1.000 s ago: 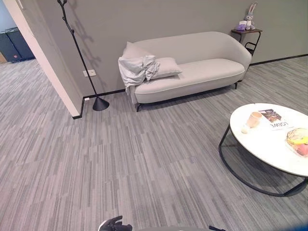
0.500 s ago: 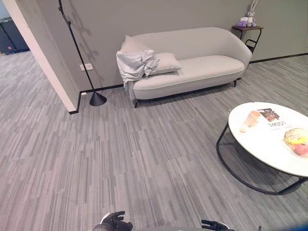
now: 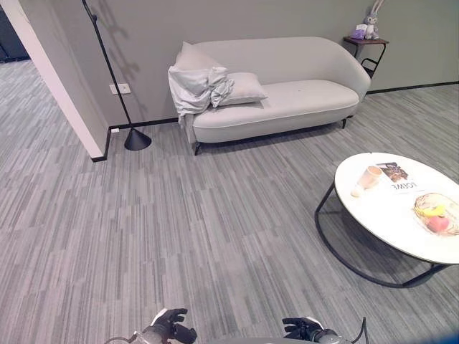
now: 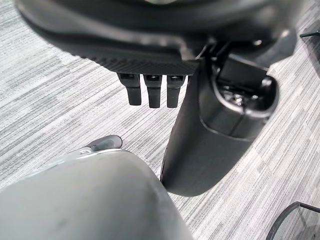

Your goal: Hang the clothes on the sofa on the clothes rack.

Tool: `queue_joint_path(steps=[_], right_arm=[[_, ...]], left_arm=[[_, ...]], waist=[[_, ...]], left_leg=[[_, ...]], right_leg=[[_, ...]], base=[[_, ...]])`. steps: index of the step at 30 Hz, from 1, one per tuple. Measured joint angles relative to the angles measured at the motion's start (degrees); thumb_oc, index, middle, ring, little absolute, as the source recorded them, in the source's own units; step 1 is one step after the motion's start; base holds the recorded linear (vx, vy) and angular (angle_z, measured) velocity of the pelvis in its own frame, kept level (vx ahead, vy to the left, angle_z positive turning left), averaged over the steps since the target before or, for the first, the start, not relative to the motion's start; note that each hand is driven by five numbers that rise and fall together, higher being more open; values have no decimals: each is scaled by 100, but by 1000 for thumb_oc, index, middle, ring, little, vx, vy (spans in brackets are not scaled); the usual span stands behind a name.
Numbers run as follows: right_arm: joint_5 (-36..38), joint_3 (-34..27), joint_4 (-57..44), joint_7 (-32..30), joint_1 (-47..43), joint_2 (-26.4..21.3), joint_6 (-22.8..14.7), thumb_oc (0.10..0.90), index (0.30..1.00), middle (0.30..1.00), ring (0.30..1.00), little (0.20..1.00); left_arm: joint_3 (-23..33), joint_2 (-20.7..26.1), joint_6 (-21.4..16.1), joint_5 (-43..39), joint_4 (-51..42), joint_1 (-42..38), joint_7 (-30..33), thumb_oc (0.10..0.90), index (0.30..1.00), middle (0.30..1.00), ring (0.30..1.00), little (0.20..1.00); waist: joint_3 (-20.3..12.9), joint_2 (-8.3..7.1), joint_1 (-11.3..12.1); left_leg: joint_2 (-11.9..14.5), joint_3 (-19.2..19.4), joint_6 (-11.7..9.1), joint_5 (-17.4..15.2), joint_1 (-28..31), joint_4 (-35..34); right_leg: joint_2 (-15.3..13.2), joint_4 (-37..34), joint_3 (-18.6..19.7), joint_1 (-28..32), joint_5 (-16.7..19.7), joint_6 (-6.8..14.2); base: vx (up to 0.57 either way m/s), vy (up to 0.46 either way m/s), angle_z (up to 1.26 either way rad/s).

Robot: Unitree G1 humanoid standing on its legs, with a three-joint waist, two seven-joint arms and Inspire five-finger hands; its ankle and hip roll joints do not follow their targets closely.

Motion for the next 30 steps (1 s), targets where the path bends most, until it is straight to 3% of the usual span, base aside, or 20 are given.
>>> queue_joint_path(steps=[8, 12, 13, 14, 15, 19, 20, 21, 22, 23, 24, 25, 26, 28, 30], right_arm=[[75, -255, 55, 25, -7, -78, 3, 800, 900, 900, 900, 900], [488, -658, 251, 69, -99, -172, 29, 800, 900, 900, 900, 900], [579, -820, 361, 89, -65, -168, 22, 800, 900, 900, 900, 900], [924, -1061, 414, 126, -158, -205, -41, 800, 900, 900, 900, 900], [1029, -1126, 326, 124, -220, -254, -119, 800, 900, 900, 900, 900], [1020, -995, 321, 125, -196, -44, -97, 800, 900, 900, 900, 900], [1387, -1385, 369, 133, -188, 87, -179, 800, 900, 900, 900, 900], [1997, -2051, 212, 74, -239, 96, -412, 800, 900, 900, 900, 900], [2155, -2019, 198, 132, -238, 34, -415, 800, 900, 900, 900, 900], [2167, -1995, 180, 153, -197, -12, -405, 800, 900, 900, 900, 900], [2185, -1971, 268, 152, -86, -88, -372, 800, 900, 900, 900, 900], [2333, -2134, 294, 186, -94, -84, -374, 800, 900, 900, 900, 900], [2333, -2226, 397, 243, -177, -89, -372, 800, 900, 900, 900, 900], [2258, -2259, 540, 232, -351, -114, -351, 800, 900, 900, 900, 900], [2161, -2309, 566, 227, -295, -135, -315, 800, 900, 900, 900, 900]], left_arm=[[-152, -13, -15, 151, -3, -2, 14, 800, 900, 900, 900, 900], [-138, -16, -26, 149, 12, -76, 12, 800, 900, 900, 900, 900], [-81, -17, -20, 147, 41, -95, -1, 800, 900, 900, 900, 900], [21, -30, -17, 146, 123, -124, -27, 800, 900, 900, 900, 900], [12, -20, -8, 147, 124, -105, -25, 800, 900, 900, 900, 900], [14, 251, 19, 132, 181, 10, -2, 800, 900, 900, 900, 900], [-7, 288, 38, 137, 337, 11, 12, 800, 900, 900, 900, 900], [-128, 218, 53, 187, 516, 12, -43, 800, 900, 900, 900, 900], [-160, 200, 167, 221, 673, 62, -87, 800, 900, 900, 900, 900], [-242, 187, 256, 306, 701, 139, -114, 800, 900, 900, 900, 900], [-248, 212, 237, 395, 708, 196, -111, 800, 900, 900, 900, 900], [-251, 214, 221, 394, 666, 236, -105, 800, 900, 900, 900, 900], [-274, 189, 241, 399, 704, 232, -126, 800, 900, 900, 900, 900], [-397, 176, 236, 412, 702, 216, -125, 800, 900, 900, 900, 900], [-552, 164, 237, 421, 710, 281, -135, 800, 900, 900, 900, 900]], waist=[[-86, 210, -7], [101, 287, -44], [148, 300, -83], [328, 337, -234], [376, 336, -296], [343, -1, -226], [519, -174, -288], [744, -94, -478], [726, -29, -594], [732, -33, -783], [744, -50, -879], [758, -75, -858], [745, -81, -943], [759, -36, -995], [720, 71, -971]], left_leg=[[-80, -9, 16, -8, 11, -6], [-159, 5, 101, -35, 108, -10], [-231, 4, 216, -84, 122, -16], [-348, -35, 345, -94, 210, -47], [-324, 2, 402, -34, 274, -112], [-482, 10, 418, -6, 280, -111], [-688, 31, 545, -284, 185, 322], [-622, 37, 438, -367, 274, 366], [-542, 0, 460, -377, 271, 334], [-499, -30, 431, -398, 272, 321], [-477, -61, 450, -385, 254, 238], [-487, -32, 452, -383, 244, 179], [-460, -59, 480, -369, 112, 187], [-346, -172, 437, -395, 92, 165], [9, -460, 196, -535, 337, -49]], right_leg=[[-34, -20, -6, 57, 71, 11], [-173, 421, 19, -54, -59, 21], [-277, 752, 10, -167, -137, 104], [-544, 1824, 27, -593, -265, 297], [-648, 2290, 59, -802, -298, 374], [-840, 2148, 90, -759, -523, 286], [-990, 2542, 248, -878, -606, 442], [-1012, 3242, 345, -1464, -826, 503], [-927, 2832, 348, -1588, -801, 475], [-911, 2352, 365, -1723, -713, 613], [-968, 1463, 438, -1906, -487, 884], [-1048, 1116, 437, -2037, -380, 1056], [-1166, 185, 430, -2093, -204, 1170], [-1290, 6, 480, -2223, 105, 1123], [-1294, 645, 500, -1970, 207, 1089]], base=[[-11, 77, 0], [12, 156, -3], [22, 135, 2], [17, 80, 0], [-2, 2, 7], [165, 156, -2], [568, -67, -25], [357, -141, -30], [322, -128, -16], [422, -127, 25], [440, -125, 30], [609, -130, 34], [361, -62, 31], [531, -172, 48], [560, -251, 62]])
